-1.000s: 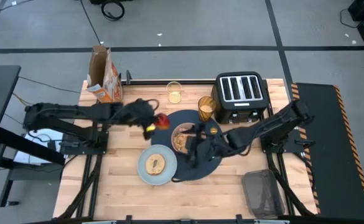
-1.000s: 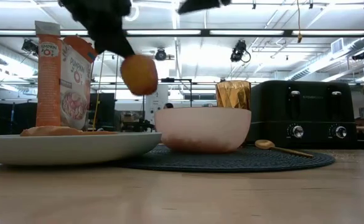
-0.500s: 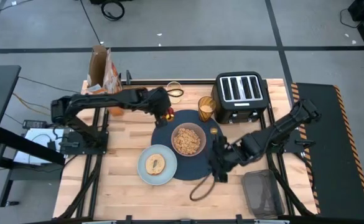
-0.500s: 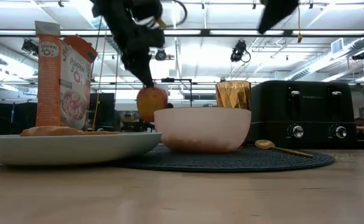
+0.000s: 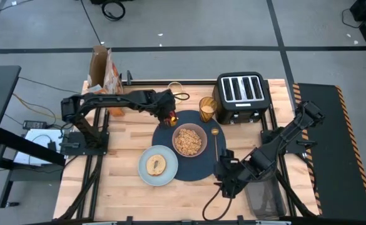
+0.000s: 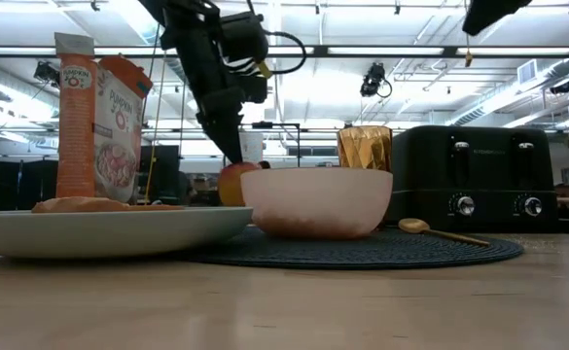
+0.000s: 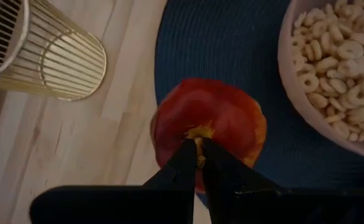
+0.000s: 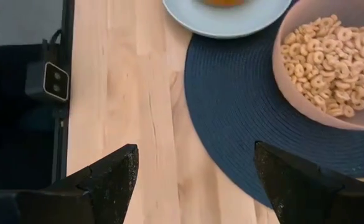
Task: Arrange a breakfast setting
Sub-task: Put the red apple on the top left of the blue tablemat
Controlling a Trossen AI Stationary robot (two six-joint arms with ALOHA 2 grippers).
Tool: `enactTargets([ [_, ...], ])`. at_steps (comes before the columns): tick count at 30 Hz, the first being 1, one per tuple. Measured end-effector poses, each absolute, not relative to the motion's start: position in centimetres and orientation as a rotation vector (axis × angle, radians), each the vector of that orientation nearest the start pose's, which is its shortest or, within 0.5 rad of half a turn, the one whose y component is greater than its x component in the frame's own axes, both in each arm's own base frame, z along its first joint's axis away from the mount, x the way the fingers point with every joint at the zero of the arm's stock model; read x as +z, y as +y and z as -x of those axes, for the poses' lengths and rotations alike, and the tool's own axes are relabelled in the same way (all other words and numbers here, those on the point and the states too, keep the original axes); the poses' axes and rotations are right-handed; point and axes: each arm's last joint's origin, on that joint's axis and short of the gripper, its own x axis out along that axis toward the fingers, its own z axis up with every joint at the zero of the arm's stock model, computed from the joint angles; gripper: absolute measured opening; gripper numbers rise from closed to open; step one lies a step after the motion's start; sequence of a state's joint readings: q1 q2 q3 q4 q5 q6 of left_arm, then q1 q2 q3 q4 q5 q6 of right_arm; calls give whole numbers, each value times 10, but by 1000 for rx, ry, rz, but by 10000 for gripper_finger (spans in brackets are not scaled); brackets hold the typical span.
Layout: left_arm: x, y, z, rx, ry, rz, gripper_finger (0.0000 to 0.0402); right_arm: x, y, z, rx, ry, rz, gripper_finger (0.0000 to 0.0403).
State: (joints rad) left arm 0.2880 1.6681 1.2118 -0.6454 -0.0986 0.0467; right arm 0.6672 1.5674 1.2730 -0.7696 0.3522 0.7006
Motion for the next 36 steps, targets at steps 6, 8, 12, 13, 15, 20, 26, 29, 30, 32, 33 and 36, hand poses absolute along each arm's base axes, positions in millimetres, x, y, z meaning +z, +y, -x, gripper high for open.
enactTargets([
  [6, 224, 96, -321, 315, 1115, 58, 20, 271, 189, -257, -55, 930, -123, 320],
  [8, 223, 96, -321, 314, 1122, 59, 19, 272, 190, -259, -39, 913, -118, 320],
  [12, 219, 97, -323, 314, 1122, 60, 19, 274, 190, -262, -20, 889, -107, 320],
  [13, 218, 97, -324, 315, 1124, 61, 20, 274, 190, -262, -16, 882, -103, 320],
  [15, 213, 97, -326, 315, 1133, 62, 20, 275, 191, -263, -10, 874, -104, 320],
  [20, 209, 99, -328, 316, 1142, 55, 20, 275, 191, -263, -7, 871, -100, 320],
  [26, 208, 99, -328, 317, 1146, 48, 22, 275, 191, -264, 2, 866, -87, 321],
  [29, 208, 99, -328, 322, 1148, 38, 29, 275, 190, -264, 1, 866, -87, 320],
  [30, 208, 100, -328, 324, 1147, 37, 33, 275, 190, -265, -1, 866, -88, 320],
  [32, 208, 100, -328, 337, 1150, 29, 43, 275, 189, -265, -3, 865, -88, 320],
  [33, 209, 100, -328, 341, 1150, 25, 49, 275, 189, -265, -4, 865, -88, 320],
  [36, 209, 100, -328, 354, 1152, 16, 70, 275, 189, -265, 0, 865, -80, 320],
])
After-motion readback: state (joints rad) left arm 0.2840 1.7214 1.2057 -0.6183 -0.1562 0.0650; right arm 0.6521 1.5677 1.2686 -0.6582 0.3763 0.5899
